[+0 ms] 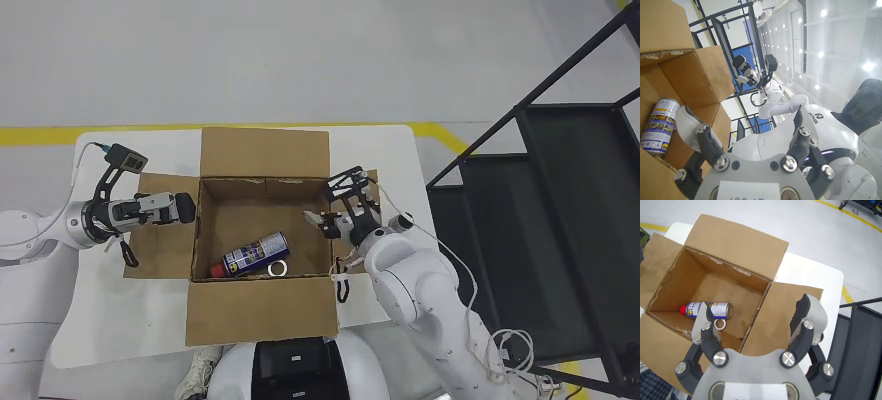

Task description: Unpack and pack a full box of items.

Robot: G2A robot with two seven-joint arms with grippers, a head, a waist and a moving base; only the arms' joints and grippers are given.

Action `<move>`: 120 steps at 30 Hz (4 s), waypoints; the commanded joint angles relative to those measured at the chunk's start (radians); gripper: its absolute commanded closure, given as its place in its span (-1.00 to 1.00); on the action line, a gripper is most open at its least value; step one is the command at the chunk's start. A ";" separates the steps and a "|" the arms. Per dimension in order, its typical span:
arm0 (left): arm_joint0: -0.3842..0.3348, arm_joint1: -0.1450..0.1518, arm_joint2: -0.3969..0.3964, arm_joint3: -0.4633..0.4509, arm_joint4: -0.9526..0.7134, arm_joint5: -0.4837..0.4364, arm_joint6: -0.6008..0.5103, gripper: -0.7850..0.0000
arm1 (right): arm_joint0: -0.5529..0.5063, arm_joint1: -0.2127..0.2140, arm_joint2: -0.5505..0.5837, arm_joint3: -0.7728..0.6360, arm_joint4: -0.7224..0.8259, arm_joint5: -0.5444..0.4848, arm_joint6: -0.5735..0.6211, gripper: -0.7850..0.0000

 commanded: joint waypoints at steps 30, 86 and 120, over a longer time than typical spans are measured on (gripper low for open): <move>0.068 0.015 -0.114 -0.092 -0.120 0.046 0.031 -1.00 | 0.033 -0.001 -0.008 0.025 0.057 -0.064 0.019 -1.00; 0.068 0.015 -0.114 -0.092 -0.120 0.046 0.031 -1.00 | 0.944 -0.056 -0.772 0.942 0.429 -0.831 0.171 -1.00; 0.068 0.015 -0.114 -0.092 -0.120 0.046 0.031 -1.00 | 1.015 -0.248 -0.860 1.319 0.335 -0.746 0.002 -1.00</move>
